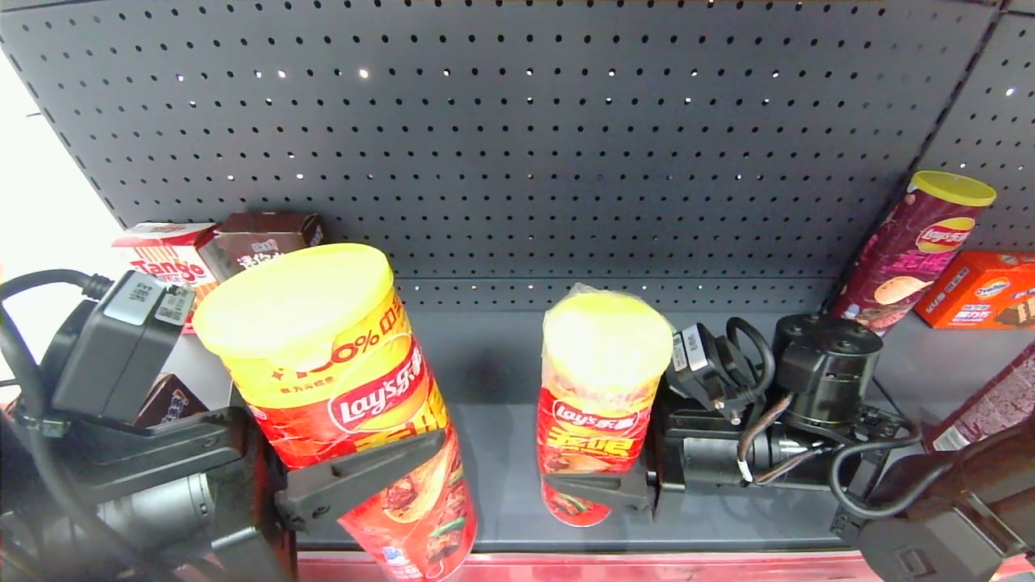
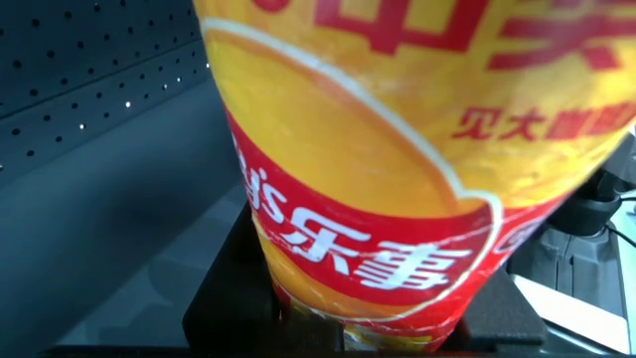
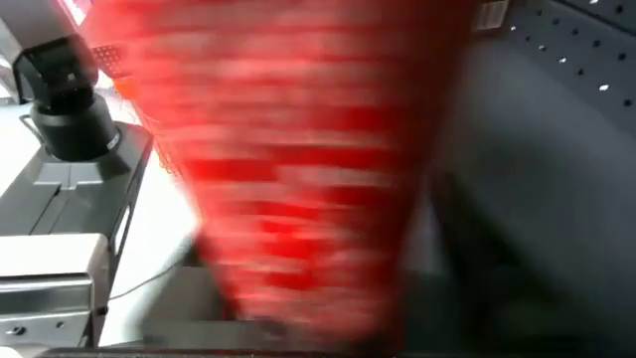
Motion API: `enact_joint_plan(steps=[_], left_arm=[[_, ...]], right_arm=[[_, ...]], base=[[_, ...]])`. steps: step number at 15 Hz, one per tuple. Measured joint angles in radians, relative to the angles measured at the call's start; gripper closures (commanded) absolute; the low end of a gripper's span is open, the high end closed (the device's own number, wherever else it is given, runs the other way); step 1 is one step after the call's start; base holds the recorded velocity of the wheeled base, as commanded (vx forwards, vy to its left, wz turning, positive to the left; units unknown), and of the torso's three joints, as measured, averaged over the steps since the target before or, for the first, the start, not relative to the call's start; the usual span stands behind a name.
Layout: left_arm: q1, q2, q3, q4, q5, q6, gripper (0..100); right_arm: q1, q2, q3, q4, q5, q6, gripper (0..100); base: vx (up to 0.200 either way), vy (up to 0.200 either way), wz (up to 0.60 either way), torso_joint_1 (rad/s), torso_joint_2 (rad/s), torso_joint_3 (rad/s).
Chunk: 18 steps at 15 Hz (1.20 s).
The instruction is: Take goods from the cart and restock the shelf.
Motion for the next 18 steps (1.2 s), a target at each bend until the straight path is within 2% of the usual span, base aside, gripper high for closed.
enact_joint_plan(steps=[7, 12, 15, 18], left_arm=[[0.0, -0.003, 0.001, 0.0, 0.0, 0.0, 100], [-0.001, -0.001, 0.002, -0.007, -0.001, 0.0, 100], [-0.001, -0.001, 0.001, -0.008, -0.001, 0.0, 100], [-0.001, -0.001, -0.002, -0.01, -0.002, 0.0, 100]], right_arm=[[-0.013, -0.103, 0.063, 0.004, -0.009, 0.001, 0], [-0.026, -0.345, 0.213, 0.041, -0.109, 0.034, 0], [-0.071, -0.55, 0.306, 0.169, -0.159, 0.042, 0], [-0.107, -0.783, 0.378, 0.377, -0.299, 0.048, 0]], base=[[0.0, 0.0, 0.0, 0.0, 0.0, 0.0], [0.0, 0.0, 0.0, 0.0, 0.0, 0.0], [0.0, 0.0, 0.0, 0.0, 0.0, 0.0], [0.0, 0.0, 0.0, 0.0, 0.0, 0.0]])
